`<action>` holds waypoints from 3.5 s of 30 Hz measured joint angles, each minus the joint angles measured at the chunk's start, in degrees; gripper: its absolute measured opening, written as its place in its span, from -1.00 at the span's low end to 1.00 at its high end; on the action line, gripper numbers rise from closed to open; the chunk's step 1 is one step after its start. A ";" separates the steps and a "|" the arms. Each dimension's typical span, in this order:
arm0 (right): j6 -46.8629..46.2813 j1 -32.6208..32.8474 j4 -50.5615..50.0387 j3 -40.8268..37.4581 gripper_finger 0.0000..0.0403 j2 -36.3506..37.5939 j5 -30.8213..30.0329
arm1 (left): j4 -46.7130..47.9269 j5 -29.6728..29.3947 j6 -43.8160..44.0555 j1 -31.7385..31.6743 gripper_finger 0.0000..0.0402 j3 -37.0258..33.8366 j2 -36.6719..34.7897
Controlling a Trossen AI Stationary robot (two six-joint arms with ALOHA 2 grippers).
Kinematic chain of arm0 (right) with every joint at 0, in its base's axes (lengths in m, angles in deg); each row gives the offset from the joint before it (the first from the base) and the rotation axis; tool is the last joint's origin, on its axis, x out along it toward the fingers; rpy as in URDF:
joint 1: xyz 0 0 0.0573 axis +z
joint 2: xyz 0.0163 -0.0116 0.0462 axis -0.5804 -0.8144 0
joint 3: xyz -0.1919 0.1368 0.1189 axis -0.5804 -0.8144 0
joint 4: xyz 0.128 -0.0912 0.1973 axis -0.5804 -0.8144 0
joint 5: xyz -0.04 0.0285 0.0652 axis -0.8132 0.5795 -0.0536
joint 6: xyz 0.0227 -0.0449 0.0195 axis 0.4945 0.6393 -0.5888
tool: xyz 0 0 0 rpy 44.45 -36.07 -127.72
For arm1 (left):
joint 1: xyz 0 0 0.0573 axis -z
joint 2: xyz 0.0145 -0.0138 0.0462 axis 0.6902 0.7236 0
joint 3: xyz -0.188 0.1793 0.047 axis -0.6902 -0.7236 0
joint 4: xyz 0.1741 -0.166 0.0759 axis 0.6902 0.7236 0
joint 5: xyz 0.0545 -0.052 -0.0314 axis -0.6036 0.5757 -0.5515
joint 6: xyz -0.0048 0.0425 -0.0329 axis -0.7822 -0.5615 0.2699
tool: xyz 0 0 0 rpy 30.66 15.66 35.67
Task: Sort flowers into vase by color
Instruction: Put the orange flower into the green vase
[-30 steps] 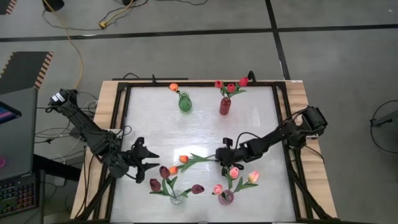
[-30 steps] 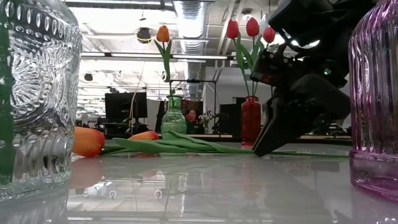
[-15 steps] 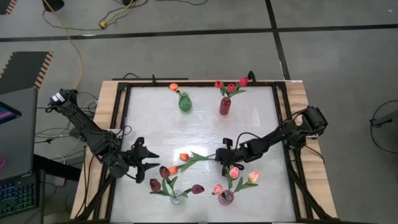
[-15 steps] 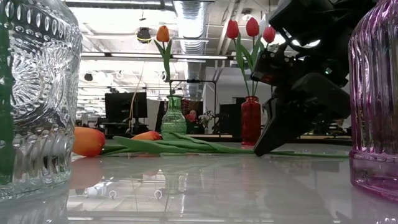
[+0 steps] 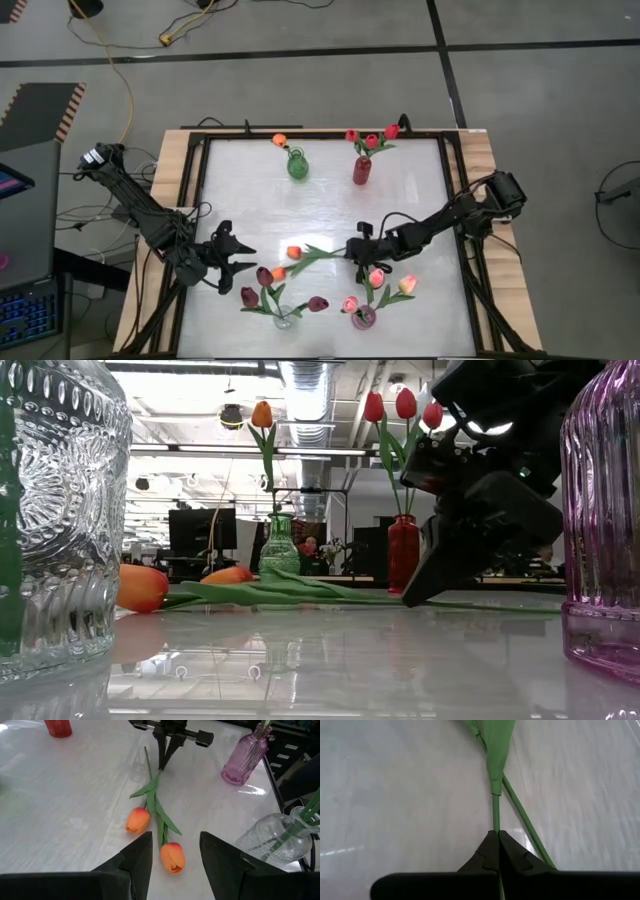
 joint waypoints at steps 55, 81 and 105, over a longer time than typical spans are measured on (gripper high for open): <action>21.53 -11.89 1.09 19.85 -0.88 0.00 -7.15 | -0.22 -11.40 -0.07 -2.12 -0.25 0.02 0.00; 33.79 -12.48 16.04 25.97 -0.88 0.00 -11.82 | -30.60 -11.85 -32.09 -20.42 -0.25 0.02 0.00; 44.98 -10.82 25.46 25.97 -0.88 0.02 -11.04 | -54.16 0.87 -51.14 -27.65 -0.25 0.02 -0.02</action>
